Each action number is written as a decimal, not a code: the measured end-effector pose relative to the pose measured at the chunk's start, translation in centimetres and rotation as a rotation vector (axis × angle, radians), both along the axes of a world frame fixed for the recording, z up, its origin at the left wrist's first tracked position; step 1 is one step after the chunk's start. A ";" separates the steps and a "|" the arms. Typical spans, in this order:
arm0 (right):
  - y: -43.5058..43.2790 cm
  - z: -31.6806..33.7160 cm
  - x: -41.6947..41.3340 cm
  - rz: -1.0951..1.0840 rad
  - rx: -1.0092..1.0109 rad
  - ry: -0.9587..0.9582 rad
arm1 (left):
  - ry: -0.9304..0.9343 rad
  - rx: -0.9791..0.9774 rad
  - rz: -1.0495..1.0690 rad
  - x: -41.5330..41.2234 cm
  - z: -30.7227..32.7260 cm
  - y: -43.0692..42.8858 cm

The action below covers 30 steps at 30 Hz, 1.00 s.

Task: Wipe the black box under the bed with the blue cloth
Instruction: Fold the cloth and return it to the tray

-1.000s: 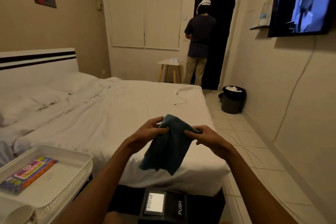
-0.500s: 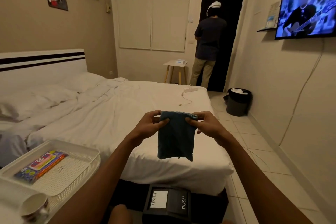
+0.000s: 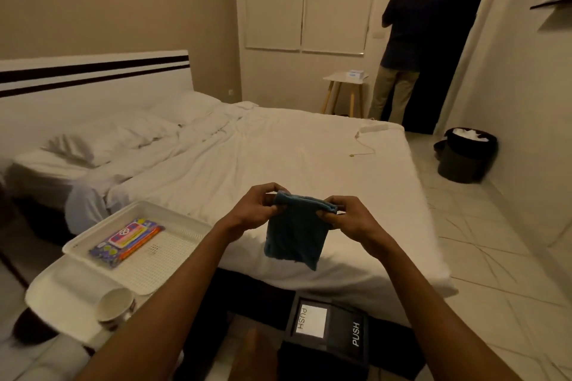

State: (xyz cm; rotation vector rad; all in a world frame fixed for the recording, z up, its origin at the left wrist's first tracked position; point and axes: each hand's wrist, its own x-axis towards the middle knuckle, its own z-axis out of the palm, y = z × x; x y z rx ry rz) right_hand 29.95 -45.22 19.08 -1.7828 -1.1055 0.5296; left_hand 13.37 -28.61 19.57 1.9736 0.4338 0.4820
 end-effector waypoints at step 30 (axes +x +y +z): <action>34.3 -7.7 -13.5 -0.019 0.028 0.035 | 0.269 0.116 0.104 -11.8 -5.1 35.4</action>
